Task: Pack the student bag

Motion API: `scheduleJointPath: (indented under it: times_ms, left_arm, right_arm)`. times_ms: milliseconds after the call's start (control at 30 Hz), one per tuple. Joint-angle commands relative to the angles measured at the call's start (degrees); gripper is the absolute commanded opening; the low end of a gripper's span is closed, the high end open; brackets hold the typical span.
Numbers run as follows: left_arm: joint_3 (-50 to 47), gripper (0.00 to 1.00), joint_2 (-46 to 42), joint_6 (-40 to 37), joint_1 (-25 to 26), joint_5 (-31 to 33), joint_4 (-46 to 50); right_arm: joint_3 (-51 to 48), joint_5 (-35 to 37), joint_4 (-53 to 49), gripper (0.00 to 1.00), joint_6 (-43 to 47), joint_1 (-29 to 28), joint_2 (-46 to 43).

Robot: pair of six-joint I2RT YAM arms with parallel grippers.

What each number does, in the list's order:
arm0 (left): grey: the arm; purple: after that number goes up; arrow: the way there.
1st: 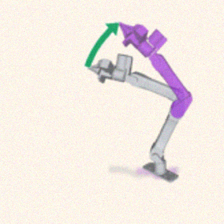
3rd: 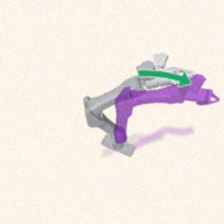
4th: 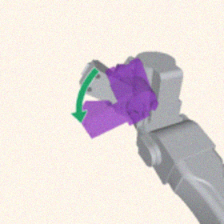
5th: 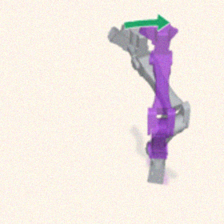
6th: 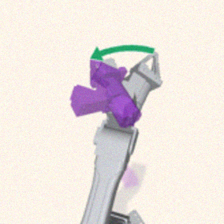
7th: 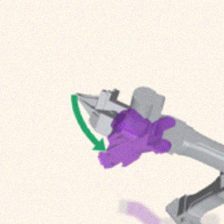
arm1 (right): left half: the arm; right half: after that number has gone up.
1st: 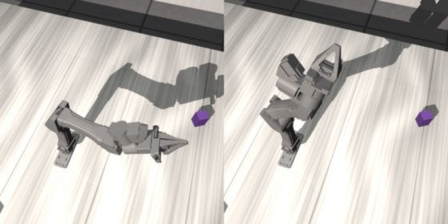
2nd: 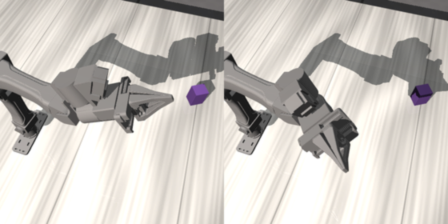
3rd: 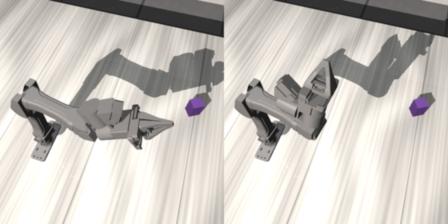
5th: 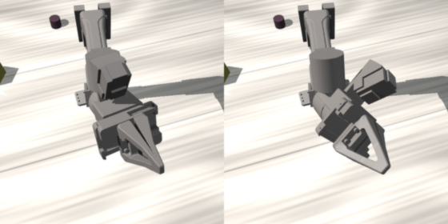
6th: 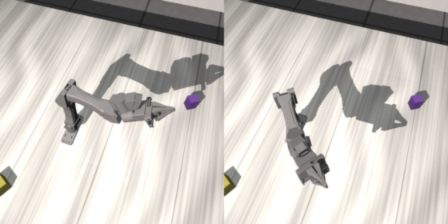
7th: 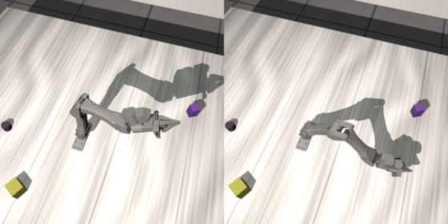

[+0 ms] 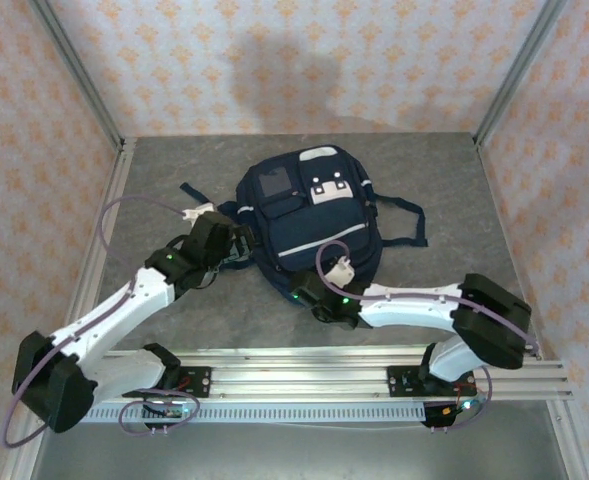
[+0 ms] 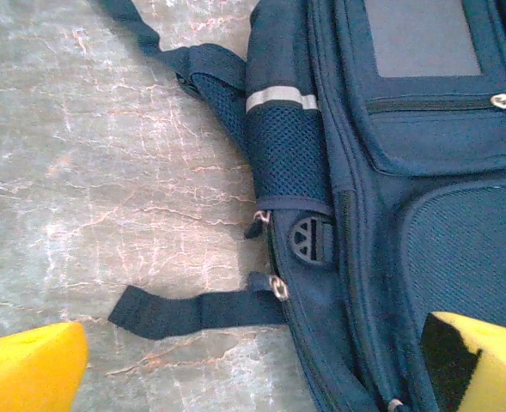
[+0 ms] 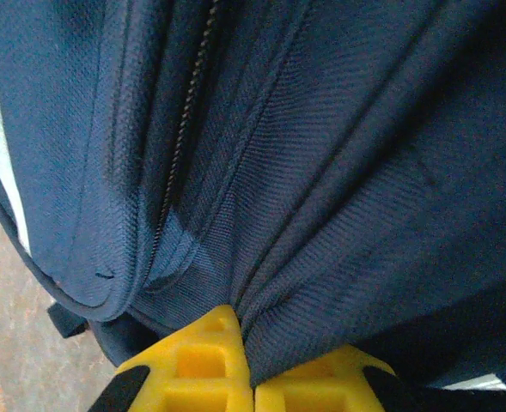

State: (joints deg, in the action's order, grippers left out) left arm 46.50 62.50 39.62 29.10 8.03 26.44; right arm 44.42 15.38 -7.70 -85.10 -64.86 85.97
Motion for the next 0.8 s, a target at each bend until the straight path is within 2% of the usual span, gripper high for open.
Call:
scheduleJointPath:
  times_ms: [0, 67, 133, 267, 433, 467, 500, 533, 600, 700, 767]
  left_arm:
    - [2.81, 1.00, -3.38, -0.72, -0.18, 2.16, 6.85]
    - [3.88, 1.00, -5.14, -2.54, -0.16, 1.46, 7.90]
    - [4.24, 1.00, -6.75, -4.15, -0.16, 0.41, 8.18]
    - [3.94, 1.00, -9.56, -6.46, -0.18, -1.35, 7.53]
    - [4.17, 1.00, -11.03, -8.61, -0.27, -1.69, 7.51]
    - [4.16, 1.00, -11.42, -9.46, -0.27, -2.33, 7.09]
    - [4.31, 1.00, -11.68, -10.83, -0.19, -2.64, 6.93]
    - [4.80, 1.00, -12.00, -11.85, -0.26, -2.80, 6.96]
    - [5.64, 1.00, -12.68, -12.97, -0.23, -1.97, 6.88]
    - [6.61, 1.00, -14.51, -13.34, -0.27, 4.33, 7.14]
    - [6.29, 1.00, -15.77, -17.14, -0.35, 6.83, 5.20]
  right_arm:
    - [6.11, -1.62, 0.43, 0.07, 1.36, -2.69, 5.04]
    - [7.77, -2.30, 0.90, 0.10, 1.75, -3.49, 6.74]
    - [8.54, -2.52, 1.72, 0.17, 2.40, -3.87, 7.58]
    - [9.87, -3.81, 4.83, 0.38, 4.83, -4.30, 8.98]
    - [10.06, 1.36, -3.70, 0.59, 6.59, -4.23, 4.42]
    - [8.60, 1.95, -2.97, 0.66, 8.15, -4.22, 2.24]
    - [7.31, 1.96, -1.34, 0.79, 10.73, -4.24, 0.42]
    - [5.93, 1.44, 0.90, 0.99, 14.42, -4.23, -1.69]
    - [5.39, -0.33, 1.38, 0.99, 22.12, -4.29, -4.98]
    - [6.64, -1.61, -3.24, 0.99, 34.35, -4.23, -10.20]
    - [7.52, 1.35, -6.94, 0.99, 41.45, -4.22, -15.35]
